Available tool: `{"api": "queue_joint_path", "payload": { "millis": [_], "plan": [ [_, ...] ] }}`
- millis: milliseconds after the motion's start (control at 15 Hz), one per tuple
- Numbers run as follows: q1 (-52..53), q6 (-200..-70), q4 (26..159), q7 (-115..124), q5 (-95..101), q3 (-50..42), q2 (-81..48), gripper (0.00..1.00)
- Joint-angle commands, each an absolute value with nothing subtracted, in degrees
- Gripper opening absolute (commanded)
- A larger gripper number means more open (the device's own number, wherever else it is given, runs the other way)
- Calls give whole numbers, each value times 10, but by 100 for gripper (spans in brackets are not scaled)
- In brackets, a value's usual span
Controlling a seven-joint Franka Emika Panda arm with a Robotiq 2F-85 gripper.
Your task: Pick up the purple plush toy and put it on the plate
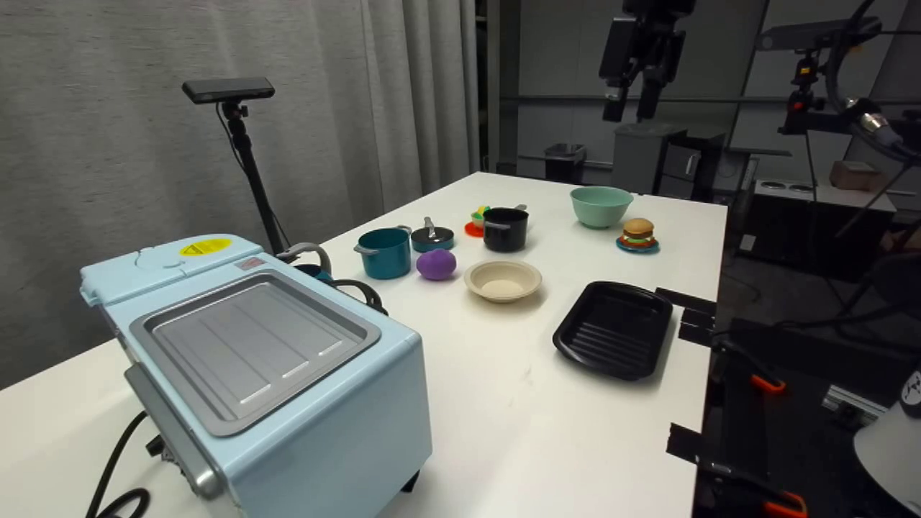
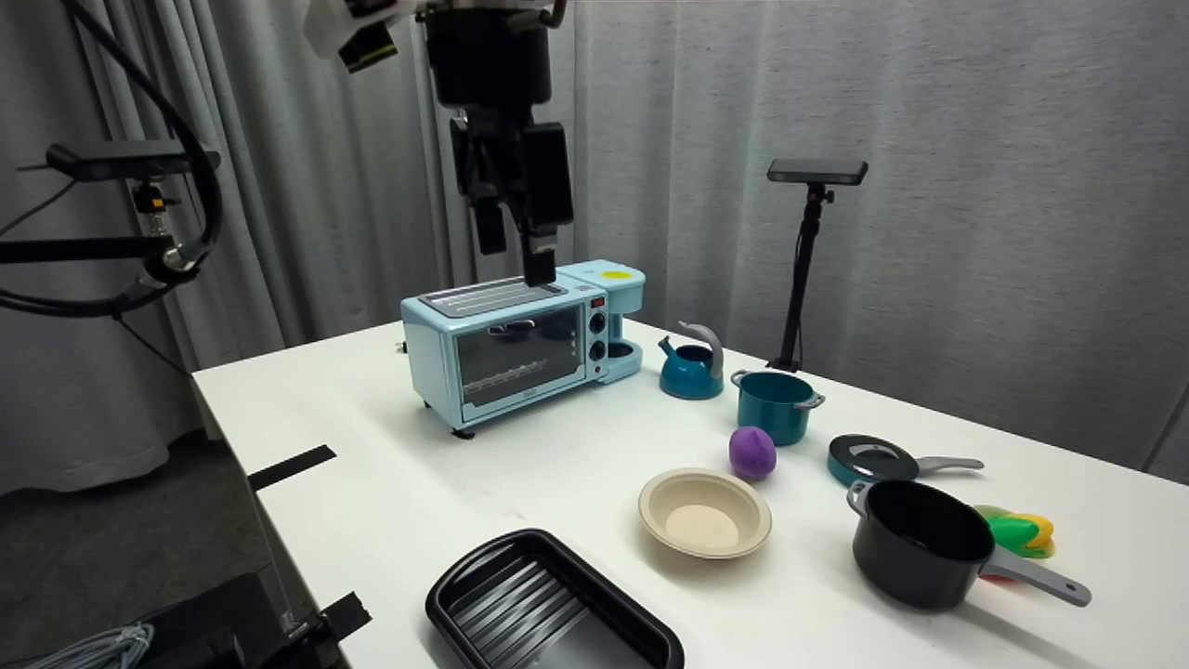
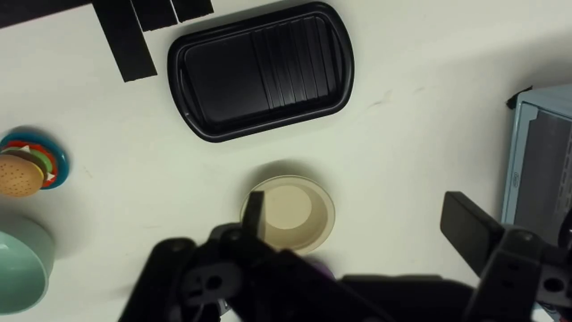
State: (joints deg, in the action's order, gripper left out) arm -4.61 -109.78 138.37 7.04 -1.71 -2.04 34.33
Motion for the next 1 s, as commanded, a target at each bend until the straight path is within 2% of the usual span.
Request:
{"api": "queue_joint_path", "payload": {
  "millis": [0, 333, 933],
  "plan": [
    [-43, -1100, 1370, 74, -19, -14, 313, 100],
    [-30, -1131, 1340, 86, -25, 7, 223, 100],
    [-17, -1217, 1179, 139, -15, 22, -31, 100]
  ]
}}
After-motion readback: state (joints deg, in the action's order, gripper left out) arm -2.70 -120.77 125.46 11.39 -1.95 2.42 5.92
